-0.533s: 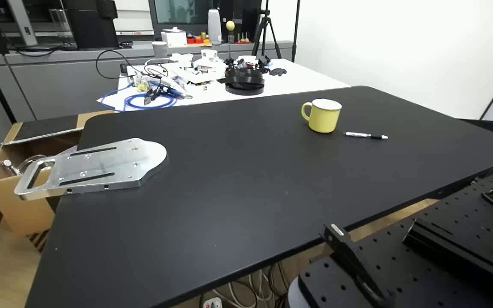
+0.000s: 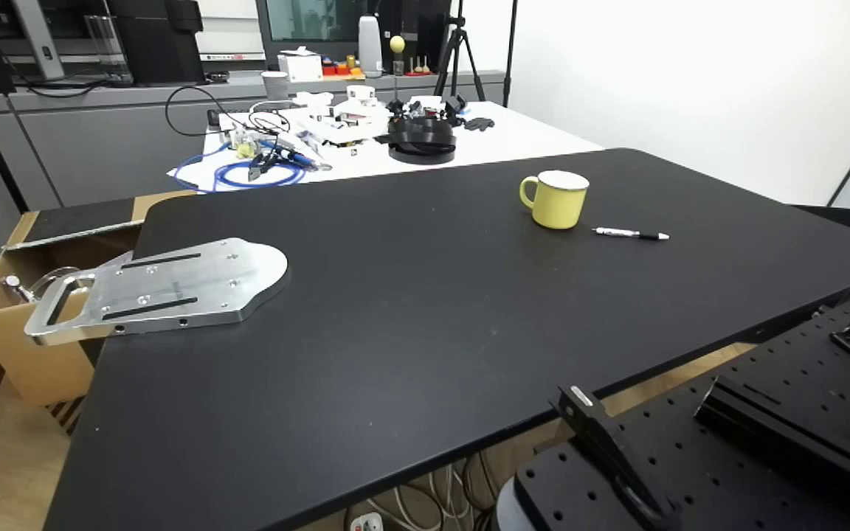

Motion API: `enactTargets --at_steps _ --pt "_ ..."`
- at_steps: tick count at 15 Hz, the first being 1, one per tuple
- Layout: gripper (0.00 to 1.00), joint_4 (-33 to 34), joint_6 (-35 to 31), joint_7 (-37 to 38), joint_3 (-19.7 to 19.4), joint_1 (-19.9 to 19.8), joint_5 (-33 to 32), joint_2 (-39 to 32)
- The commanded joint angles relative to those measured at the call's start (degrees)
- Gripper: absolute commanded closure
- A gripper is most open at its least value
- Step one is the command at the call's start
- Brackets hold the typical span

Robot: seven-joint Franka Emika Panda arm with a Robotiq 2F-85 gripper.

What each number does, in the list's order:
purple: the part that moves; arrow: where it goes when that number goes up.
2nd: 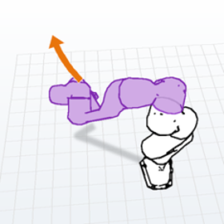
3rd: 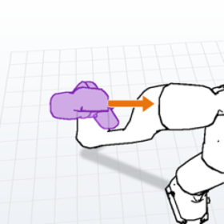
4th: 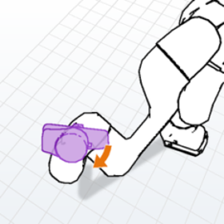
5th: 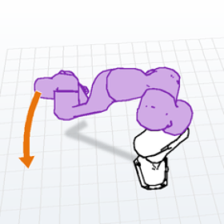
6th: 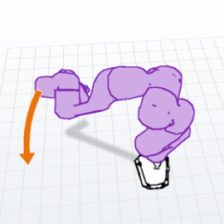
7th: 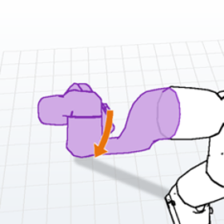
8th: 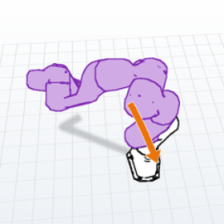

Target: Place the pen inside the yellow mug

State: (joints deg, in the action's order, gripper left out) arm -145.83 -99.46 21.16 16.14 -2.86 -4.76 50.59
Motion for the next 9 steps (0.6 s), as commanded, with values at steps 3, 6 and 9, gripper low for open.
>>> enactTargets --at_steps 3,6,9 --pt "0.0 0.15 0.19 0.7 -0.76 1.1 -0.67 -0.31" --pt "0.0 0.15 0.19 0.7 -0.76 1.1 -0.67 -0.31" --pt "0.0 0.99 -1.84 -2.88 -2.33 1.44 -1.53 -3.11"
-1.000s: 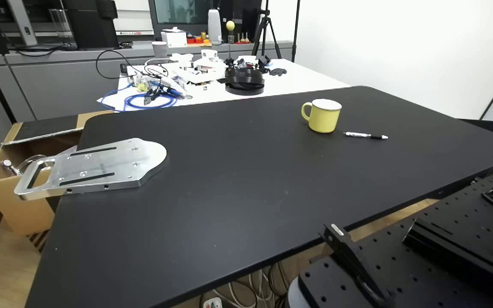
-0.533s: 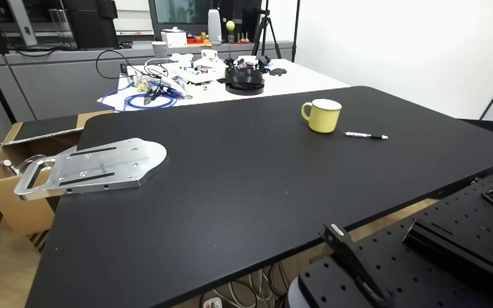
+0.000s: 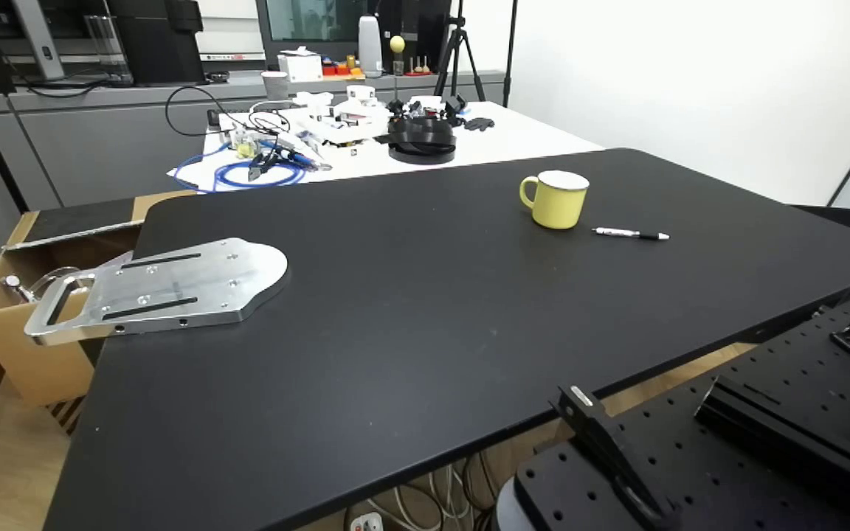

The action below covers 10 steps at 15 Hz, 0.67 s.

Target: Place the pen inside the yellow mug

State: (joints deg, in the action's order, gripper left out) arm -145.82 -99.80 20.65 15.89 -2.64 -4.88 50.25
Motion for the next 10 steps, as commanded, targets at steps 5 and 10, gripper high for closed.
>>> enactTargets --at_steps 5,10 --pt "0.0 0.98 -11.85 -18.2 -7.44 3.05 -7.49 -9.0" --pt "0.0 2.02 -23.72 -36.95 -16.94 4.93 -9.34 -16.68"
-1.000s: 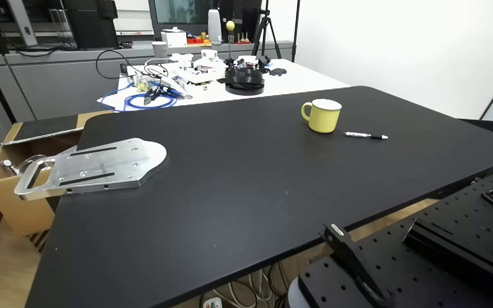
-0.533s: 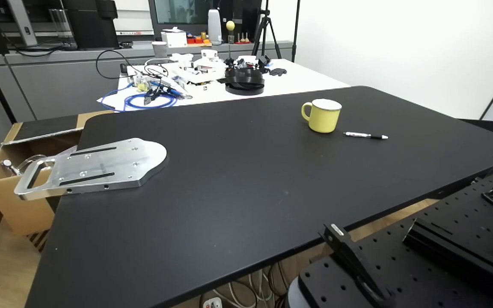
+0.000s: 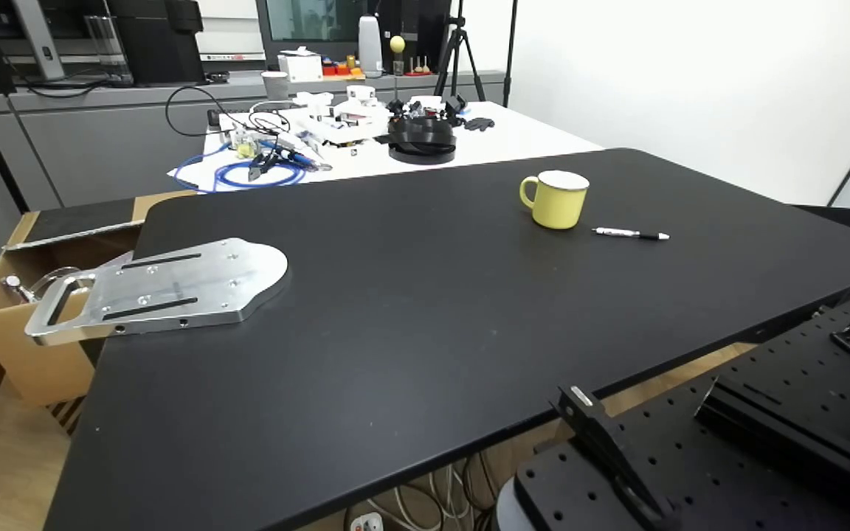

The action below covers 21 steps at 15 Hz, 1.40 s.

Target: Place the pen inside the yellow mug

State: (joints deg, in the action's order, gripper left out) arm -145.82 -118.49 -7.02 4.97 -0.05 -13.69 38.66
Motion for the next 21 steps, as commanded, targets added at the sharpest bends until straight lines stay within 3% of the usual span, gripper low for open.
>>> enactTargets --at_steps 1,4,6,9,10,11,13,16,21 --pt "0.0 2.65 -7.5 -13.87 -8.65 2.85 0.66 -7.15" --pt "0.0 4.37 -13.89 -28.4 -16.73 5.38 5.4 -13.04" --pt "0.0 6.45 -15.43 -38.12 -23.81 9.55 11.24 -17.43" --pt "0.0 11.53 -12.21 -52.91 -34.09 16.91 21.24 -24.0" --pt "0.0 14.0 -10.24 -57.77 -34.74 16.18 24.75 -27.4" --pt "0.0 15.65 -8.85 -61.18 -31.14 11.74 28.05 -30.51" --pt "0.0 17.79 -9.0 -62.49 -28.02 7.49 27.17 -34.85" --pt "0.0 20.08 -11.6 -58.81 -23.26 0.94 19.15 -39.8" --pt "0.0 21.34 -15.39 -57.57 -19.9 -5.84 6.44 -45.09"
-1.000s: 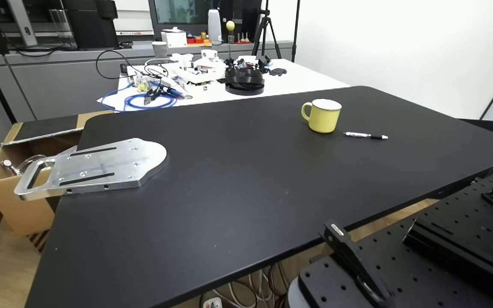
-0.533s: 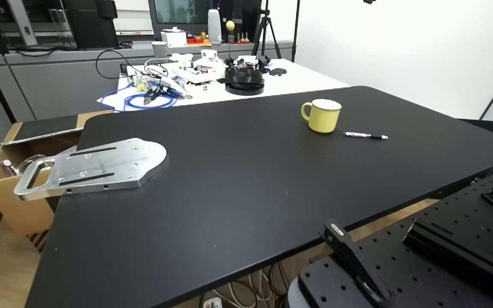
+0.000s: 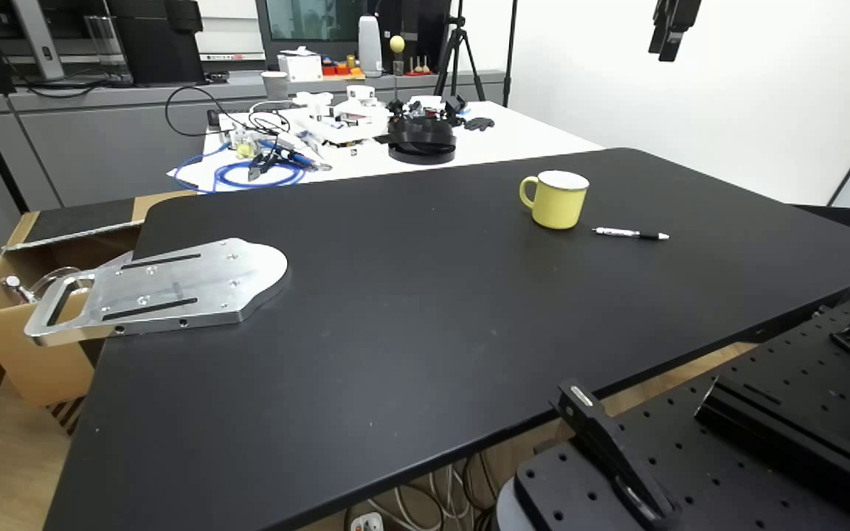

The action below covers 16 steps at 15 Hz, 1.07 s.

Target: Place the pen inside the yellow mug

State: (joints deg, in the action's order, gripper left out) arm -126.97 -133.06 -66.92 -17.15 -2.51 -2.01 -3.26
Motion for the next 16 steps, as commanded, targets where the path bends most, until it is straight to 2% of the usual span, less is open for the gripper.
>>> enactTargets --at_steps 1,4,8,9,10,16 --pt "0.0 2.38 -1.58 2.31 2.66 -4.21 -6.31 -4.07" --pt "0.0 1.09 -3.4 2.7 4.04 -5.67 -8.46 -5.92" --pt "0.0 0.19 -4.16 2.33 6.46 -6.53 -6.45 -7.95" --pt "0.0 0.49 -3.39 5.39 6.65 -6.2 -6.91 -8.58" --pt "0.0 0.16 -3.26 1.73 6.99 -7.09 -7.04 -7.75" --pt "0.0 0.17 -3.26 3.95 7.68 -7.06 -7.06 -8.6"
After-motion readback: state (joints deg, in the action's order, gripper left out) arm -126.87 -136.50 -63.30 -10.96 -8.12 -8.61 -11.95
